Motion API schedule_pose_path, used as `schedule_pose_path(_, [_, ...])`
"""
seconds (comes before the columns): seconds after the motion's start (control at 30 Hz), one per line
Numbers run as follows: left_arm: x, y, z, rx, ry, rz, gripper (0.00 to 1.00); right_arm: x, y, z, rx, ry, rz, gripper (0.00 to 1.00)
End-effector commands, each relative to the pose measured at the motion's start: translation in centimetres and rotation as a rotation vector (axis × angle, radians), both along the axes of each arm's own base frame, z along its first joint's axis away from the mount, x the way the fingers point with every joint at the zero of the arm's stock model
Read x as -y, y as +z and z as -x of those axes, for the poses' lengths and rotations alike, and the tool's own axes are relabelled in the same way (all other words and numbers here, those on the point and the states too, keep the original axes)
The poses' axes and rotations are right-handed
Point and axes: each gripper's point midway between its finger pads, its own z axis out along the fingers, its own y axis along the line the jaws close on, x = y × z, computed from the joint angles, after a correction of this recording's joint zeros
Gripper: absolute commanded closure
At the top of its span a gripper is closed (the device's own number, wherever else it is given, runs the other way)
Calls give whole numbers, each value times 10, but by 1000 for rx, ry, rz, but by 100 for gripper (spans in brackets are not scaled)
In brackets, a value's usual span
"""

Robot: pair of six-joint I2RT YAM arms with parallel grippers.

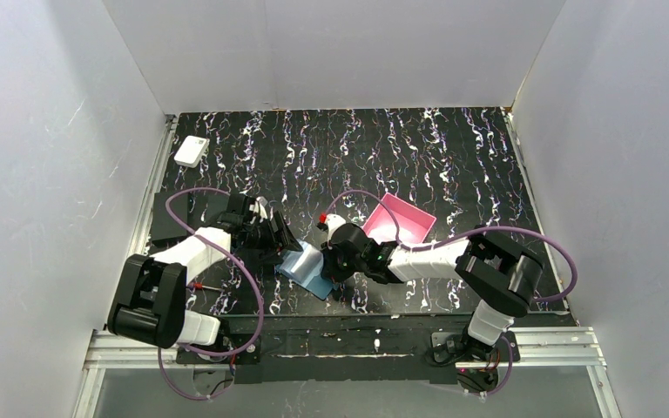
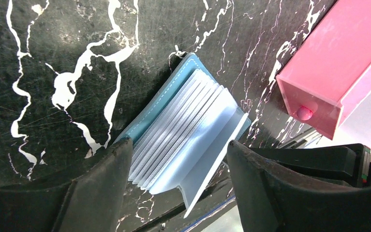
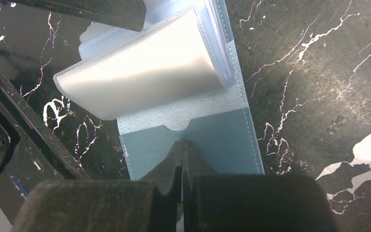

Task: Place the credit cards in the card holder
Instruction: Open the card holder.

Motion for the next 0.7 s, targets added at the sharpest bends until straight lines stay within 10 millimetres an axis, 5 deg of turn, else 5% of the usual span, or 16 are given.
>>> schedule_pose_path(0.0, [3,-3,12,-12,-33,-6,30,6,-19,3,-9,10,48,99])
schedule_pose_path(0.27, [25,22,21,2,-59,156,48,1,-11,2,-12,4,14,99])
schedule_pose_path(0.57, [36,61,33,50,-77,281,50,-10,23,2,-65,-34,-127,99])
schedule_pose_path(0.67, [38,63,38,43,-87,296,50,-9,33,0,-66,-56,-135,87])
